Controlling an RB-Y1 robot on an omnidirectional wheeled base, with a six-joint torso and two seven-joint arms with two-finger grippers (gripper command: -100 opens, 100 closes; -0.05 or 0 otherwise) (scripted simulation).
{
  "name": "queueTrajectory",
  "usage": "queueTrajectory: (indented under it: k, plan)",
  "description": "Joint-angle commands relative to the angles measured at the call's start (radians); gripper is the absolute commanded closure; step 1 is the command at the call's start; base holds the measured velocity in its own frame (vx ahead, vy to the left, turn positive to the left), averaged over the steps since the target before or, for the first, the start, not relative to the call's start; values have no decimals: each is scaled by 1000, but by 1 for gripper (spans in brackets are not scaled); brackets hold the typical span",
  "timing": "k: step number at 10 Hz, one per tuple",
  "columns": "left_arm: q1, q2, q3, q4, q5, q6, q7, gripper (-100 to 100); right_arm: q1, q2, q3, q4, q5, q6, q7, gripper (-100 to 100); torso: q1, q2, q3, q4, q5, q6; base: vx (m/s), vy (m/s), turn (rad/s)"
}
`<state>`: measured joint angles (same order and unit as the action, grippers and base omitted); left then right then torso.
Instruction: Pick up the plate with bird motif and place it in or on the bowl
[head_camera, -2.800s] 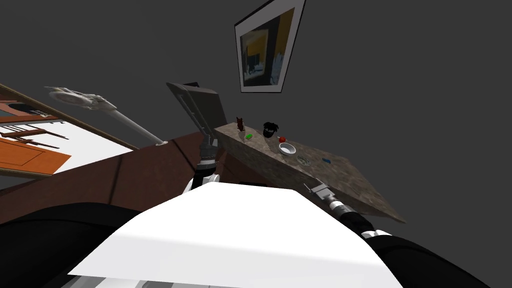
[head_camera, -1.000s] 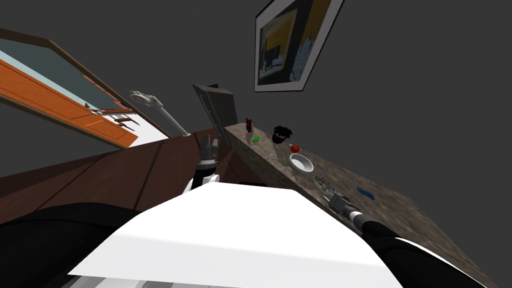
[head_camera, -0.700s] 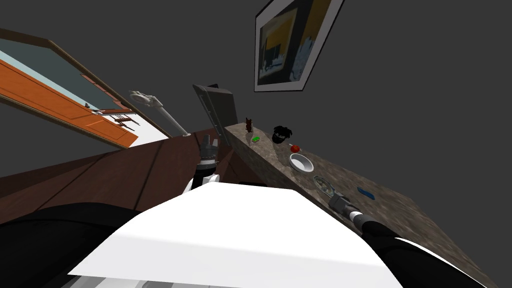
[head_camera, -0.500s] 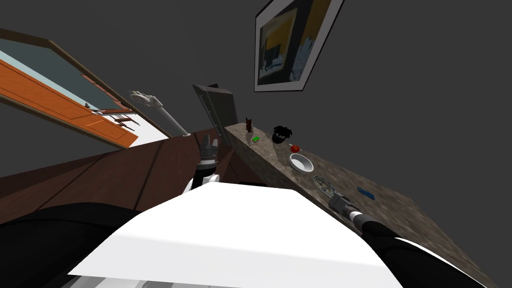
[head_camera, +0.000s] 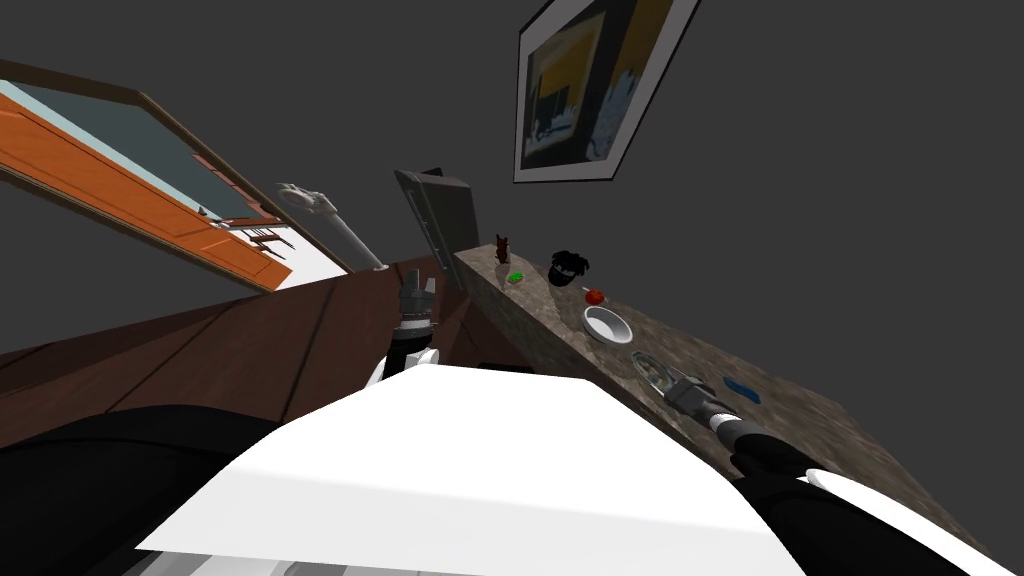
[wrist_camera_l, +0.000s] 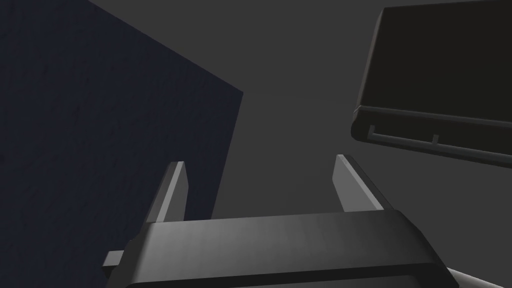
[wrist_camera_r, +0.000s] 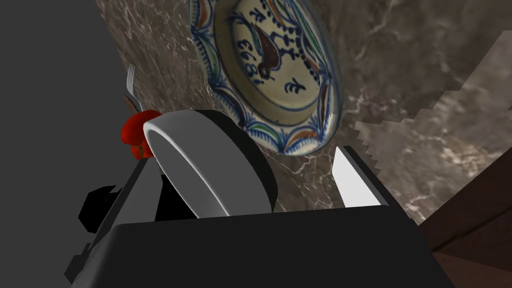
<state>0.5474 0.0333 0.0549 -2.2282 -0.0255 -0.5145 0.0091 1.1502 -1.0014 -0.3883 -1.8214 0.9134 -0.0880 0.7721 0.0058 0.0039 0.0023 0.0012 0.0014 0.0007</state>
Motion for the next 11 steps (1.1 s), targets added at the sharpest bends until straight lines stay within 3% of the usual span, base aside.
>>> queueTrajectory:
  k: [1, 7, 11]
  plan:
    - [0, 0, 0, 0, 0, 0, 0, 0, 21, 12, -34, -1, -39, 16, -13, -100, 0, 0, 0, 0, 0, 0, -65, 79, 126]
    - [0, 0, 0, 0, 0, 0, 0, 0, 112, 31, -80, 22, -144, 60, -64, -100, 0, -1, -1, 0, 0, 0, -39, 57, 98]
    - [0, 0, 0, 0, 0, 0, 0, 0, 180, 24, -92, 75, -197, 77, -111, -100, -1, -2, -1, 0, 0, 0, 0, 46, 72]
